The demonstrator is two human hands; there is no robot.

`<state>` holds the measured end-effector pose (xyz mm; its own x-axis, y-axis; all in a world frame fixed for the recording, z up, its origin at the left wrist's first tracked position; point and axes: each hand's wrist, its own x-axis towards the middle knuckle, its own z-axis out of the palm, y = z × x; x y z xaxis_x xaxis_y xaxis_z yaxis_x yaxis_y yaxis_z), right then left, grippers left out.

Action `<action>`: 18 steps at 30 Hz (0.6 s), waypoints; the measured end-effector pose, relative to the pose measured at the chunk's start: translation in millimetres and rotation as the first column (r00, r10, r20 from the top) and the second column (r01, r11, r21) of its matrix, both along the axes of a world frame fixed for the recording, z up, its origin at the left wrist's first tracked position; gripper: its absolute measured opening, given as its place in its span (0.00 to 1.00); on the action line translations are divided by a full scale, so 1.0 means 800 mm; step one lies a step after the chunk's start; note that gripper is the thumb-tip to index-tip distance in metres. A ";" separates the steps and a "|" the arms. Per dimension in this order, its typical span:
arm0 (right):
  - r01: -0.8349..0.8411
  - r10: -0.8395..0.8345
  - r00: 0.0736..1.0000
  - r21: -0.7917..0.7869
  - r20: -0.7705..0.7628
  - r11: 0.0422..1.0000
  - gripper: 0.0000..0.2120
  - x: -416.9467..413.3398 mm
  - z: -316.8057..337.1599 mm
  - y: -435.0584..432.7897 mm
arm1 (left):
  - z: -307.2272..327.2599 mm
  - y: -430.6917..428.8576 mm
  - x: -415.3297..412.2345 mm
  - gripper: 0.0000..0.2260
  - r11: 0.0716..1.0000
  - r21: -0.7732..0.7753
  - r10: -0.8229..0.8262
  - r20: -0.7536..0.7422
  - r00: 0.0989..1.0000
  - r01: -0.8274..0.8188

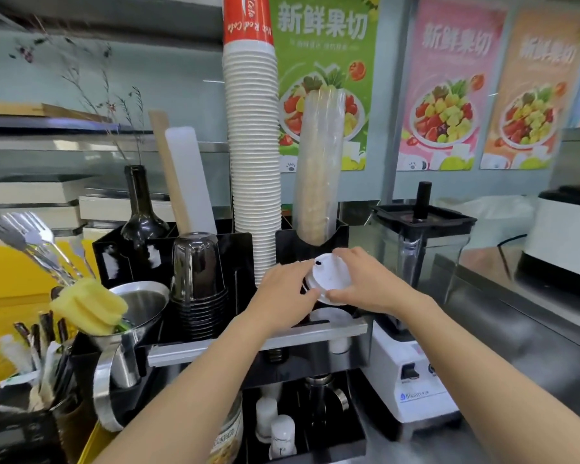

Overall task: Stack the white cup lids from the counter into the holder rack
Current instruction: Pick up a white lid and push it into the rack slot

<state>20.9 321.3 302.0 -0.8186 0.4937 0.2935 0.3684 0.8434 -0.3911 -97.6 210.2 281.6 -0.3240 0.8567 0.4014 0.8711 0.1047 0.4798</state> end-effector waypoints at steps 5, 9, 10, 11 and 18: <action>0.027 -0.043 0.961 0.060 0.275 0.998 0.38 -0.020 -0.009 0.025 | -0.023 0.022 -0.021 0.22 0.983 -0.181 -0.005 -0.142 0.990 -0.021; -0.019 -0.075 0.875 0.190 0.478 0.982 0.34 -0.033 -0.012 0.031 | -0.031 0.036 -0.028 0.16 0.962 -0.270 -0.050 -0.291 0.955 -0.032; -0.033 -0.078 0.849 0.199 0.522 0.979 0.34 -0.037 -0.014 0.031 | -0.032 0.039 -0.028 0.14 0.954 -0.299 -0.066 -0.332 0.941 -0.039; -0.050 -0.075 0.830 0.208 0.553 0.977 0.32 -0.039 -0.016 0.031 | -0.032 0.041 -0.028 0.14 0.943 -0.330 -0.080 -0.361 0.929 -0.047; -0.106 -0.099 0.737 0.259 0.669 0.960 0.10 -0.061 -0.029 0.037 | -0.023 0.056 -0.017 0.12 0.845 -0.527 -0.172 -0.435 0.884 -0.095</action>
<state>-27.8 351.1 279.1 -0.8513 0.4786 -0.2148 0.4436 0.8753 0.1924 -111.1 254.8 263.3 -0.1841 0.9828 -0.0171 0.9797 0.1821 -0.0834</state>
